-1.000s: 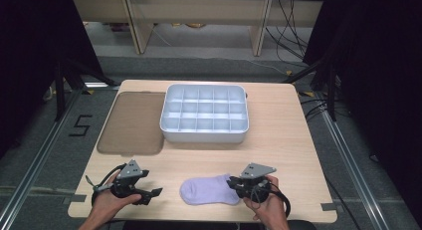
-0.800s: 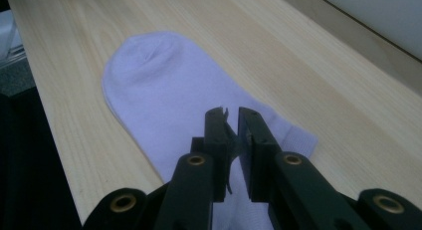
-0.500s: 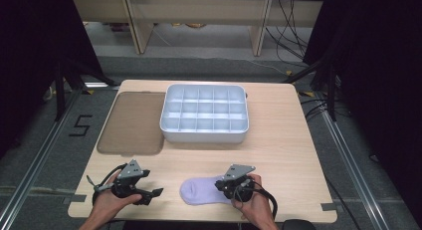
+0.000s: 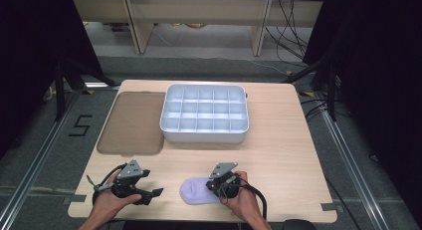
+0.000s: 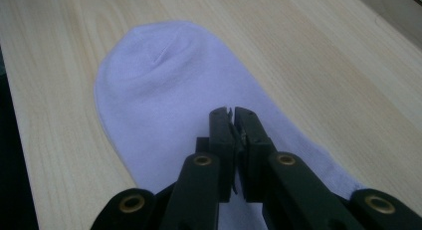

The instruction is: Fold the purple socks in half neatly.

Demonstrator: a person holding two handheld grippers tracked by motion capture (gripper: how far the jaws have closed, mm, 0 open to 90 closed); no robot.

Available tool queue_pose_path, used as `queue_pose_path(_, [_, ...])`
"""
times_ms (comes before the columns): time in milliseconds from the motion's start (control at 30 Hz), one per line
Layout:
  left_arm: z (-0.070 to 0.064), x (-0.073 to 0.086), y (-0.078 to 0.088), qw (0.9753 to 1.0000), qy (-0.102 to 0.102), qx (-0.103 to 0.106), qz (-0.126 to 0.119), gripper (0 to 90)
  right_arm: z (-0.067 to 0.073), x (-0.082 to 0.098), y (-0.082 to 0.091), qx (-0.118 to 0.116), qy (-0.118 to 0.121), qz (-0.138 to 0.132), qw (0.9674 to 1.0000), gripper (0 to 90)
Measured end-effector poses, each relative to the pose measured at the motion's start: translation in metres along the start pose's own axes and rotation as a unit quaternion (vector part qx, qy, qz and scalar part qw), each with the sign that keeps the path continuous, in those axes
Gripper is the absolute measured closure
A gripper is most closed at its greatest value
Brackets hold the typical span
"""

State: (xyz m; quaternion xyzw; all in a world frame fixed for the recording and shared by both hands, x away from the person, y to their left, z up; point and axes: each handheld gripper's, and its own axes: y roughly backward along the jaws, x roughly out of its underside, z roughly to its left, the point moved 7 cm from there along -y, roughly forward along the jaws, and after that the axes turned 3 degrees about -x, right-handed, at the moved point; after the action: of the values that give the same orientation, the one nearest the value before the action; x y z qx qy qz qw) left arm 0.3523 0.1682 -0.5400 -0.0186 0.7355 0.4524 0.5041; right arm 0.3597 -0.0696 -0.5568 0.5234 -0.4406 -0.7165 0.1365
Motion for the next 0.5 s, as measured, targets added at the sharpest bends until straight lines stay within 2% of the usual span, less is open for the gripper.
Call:
queue_pose_path(67, [0.0, 0.0, 0.0, 1.0, 0.0, 0.001, 0.0, 16.5, -0.003, -0.001, -0.002, 0.006, 0.004, -0.008, 0.9999, 87.2])
queue_pose_path(100, [-0.002, -0.001, -0.002, 0.9999, 0.009, 0.002, -0.008, 16.5, -0.007, -0.001, -0.001, 0.007, 0.001, -0.007, 0.9999, 87.3])
queue_pose_path(133, [-0.002, -0.001, -0.002, 0.9999, 0.009, 0.002, -0.008, 16.5, -0.007, -0.001, -0.001, 0.007, 0.001, -0.007, 0.9999, 87.3])
queue_pose_path(200, [-0.001, 0.0, -0.001, 1.0, -0.002, 0.0, 0.001, 16.5, -0.012, -0.003, -0.003, 0.008, -0.001, -0.011, 0.9999, 87.4])
queue_pose_path(300, [-0.002, 0.0, -0.002, 1.0, 0.0, 0.003, 0.002, 16.5, -0.015, -0.005, -0.003, 0.004, 0.004, -0.01, 0.9999, 87.4])
queue_pose_path(333, [-0.002, 0.0, -0.002, 0.9999, -0.008, 0.006, 0.001, 16.5, -0.018, -0.006, -0.004, 0.001, 0.002, -0.009, 1.0, 87.4])
queue_pose_path(367, [-0.004, -0.002, -0.004, 0.9999, 0.006, 0.007, -0.009, 16.5, -0.019, -0.006, -0.003, 0.001, 0.001, -0.002, 1.0, 87.4])
queue_pose_path(433, [-0.004, -0.001, -0.004, 1.0, 0.006, 0.005, -0.004, 16.5, -0.02, -0.007, -0.005, 0.002, -0.002, -0.006, 1.0, 87.4])
queue_pose_path(467, [-0.004, -0.001, -0.004, 1.0, 0.001, 0.007, -0.003, 16.5, -0.022, -0.009, -0.006, -0.005, 0.01, -0.003, 0.9999, 87.4])
queue_pose_path(500, [-0.002, 0.0, -0.004, 0.9999, -0.008, 0.004, 0.006, 16.5, -0.022, -0.009, -0.006, -0.005, 0.01, -0.003, 0.9999, 87.4])
